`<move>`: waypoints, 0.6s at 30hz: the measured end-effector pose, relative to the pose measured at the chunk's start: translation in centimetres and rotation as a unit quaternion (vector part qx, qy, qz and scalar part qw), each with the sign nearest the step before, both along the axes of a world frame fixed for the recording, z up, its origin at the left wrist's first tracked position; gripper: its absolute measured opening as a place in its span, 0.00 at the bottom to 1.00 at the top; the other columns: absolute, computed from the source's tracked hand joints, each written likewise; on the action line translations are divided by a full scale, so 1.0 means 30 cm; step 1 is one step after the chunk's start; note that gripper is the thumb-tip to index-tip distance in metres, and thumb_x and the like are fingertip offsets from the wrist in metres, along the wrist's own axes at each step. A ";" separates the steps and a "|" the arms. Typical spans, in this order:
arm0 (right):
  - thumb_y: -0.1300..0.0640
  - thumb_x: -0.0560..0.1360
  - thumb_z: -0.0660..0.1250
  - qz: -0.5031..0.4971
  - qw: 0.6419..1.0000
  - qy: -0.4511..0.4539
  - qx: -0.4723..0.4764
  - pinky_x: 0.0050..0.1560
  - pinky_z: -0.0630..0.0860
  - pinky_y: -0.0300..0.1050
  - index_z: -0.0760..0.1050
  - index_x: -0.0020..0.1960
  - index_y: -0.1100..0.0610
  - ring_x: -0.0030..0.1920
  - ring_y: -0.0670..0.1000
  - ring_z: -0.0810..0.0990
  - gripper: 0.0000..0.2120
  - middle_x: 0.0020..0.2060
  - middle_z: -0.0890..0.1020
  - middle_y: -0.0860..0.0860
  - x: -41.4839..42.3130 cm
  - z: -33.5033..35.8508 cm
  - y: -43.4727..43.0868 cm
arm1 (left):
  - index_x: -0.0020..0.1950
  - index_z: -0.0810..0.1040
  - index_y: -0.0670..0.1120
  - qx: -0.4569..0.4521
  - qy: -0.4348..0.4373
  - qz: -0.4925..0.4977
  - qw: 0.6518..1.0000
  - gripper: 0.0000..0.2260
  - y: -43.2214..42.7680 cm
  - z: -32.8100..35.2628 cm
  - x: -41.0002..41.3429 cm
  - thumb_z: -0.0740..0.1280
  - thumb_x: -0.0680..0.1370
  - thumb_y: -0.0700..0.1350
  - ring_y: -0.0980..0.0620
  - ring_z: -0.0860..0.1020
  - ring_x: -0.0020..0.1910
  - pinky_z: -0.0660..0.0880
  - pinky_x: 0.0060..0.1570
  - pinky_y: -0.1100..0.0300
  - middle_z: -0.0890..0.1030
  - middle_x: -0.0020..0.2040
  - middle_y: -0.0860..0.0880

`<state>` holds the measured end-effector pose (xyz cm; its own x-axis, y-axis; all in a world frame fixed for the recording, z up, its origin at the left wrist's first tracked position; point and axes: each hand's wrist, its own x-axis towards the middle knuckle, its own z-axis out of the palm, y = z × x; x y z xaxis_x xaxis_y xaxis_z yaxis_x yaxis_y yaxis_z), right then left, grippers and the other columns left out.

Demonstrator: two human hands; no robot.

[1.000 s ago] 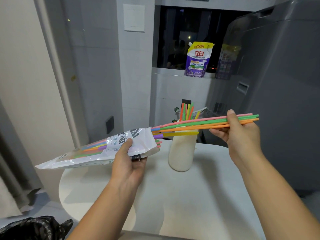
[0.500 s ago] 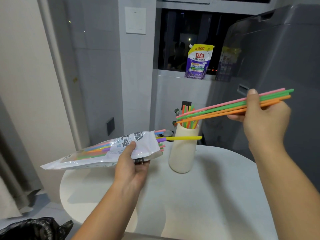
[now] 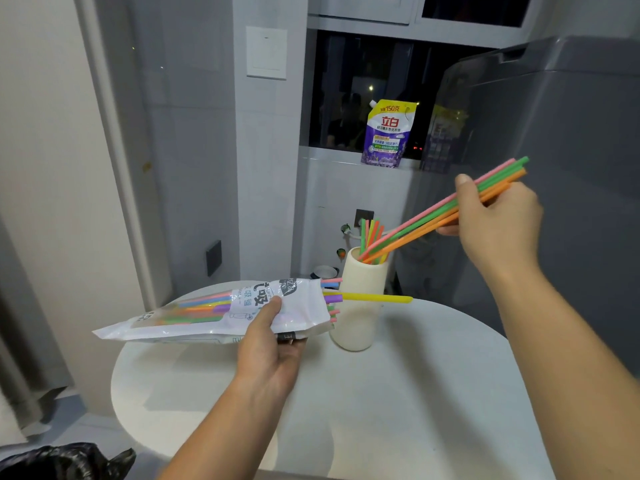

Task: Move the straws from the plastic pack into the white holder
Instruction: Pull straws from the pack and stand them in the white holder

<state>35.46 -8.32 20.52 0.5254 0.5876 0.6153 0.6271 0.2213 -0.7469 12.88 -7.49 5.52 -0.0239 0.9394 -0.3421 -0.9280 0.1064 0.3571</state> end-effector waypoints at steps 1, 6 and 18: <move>0.46 0.80 0.65 0.001 1.000 -0.008 -0.010 0.24 0.74 0.32 0.79 0.41 0.63 0.28 0.46 0.85 0.21 0.33 0.85 0.54 -0.002 0.003 0.012 | 0.71 0.76 0.44 -0.002 0.000 -0.001 1.000 0.19 -0.002 0.000 0.001 0.68 0.80 0.36 0.46 0.83 0.60 0.80 0.55 0.49 0.84 0.63 0.44; 0.47 0.80 0.66 0.015 0.997 -0.048 -0.057 0.26 0.77 0.35 0.77 0.43 0.65 0.28 0.49 0.85 0.20 0.35 0.85 0.56 -0.001 0.020 0.067 | 0.72 0.76 0.44 -0.008 -0.004 -0.007 1.000 0.20 -0.002 -0.008 0.001 0.68 0.80 0.36 0.46 0.84 0.60 0.85 0.42 0.53 0.85 0.62 0.45; 0.49 0.80 0.67 0.106 0.968 -0.122 -0.192 0.32 0.72 0.39 0.76 0.40 0.57 0.31 0.47 0.79 0.14 0.34 0.81 0.53 -0.049 0.002 0.192 | 0.72 0.76 0.45 -0.012 -0.006 -0.008 1.000 0.20 0.007 -0.024 0.012 0.69 0.80 0.36 0.46 0.84 0.58 0.85 0.37 0.53 0.85 0.62 0.45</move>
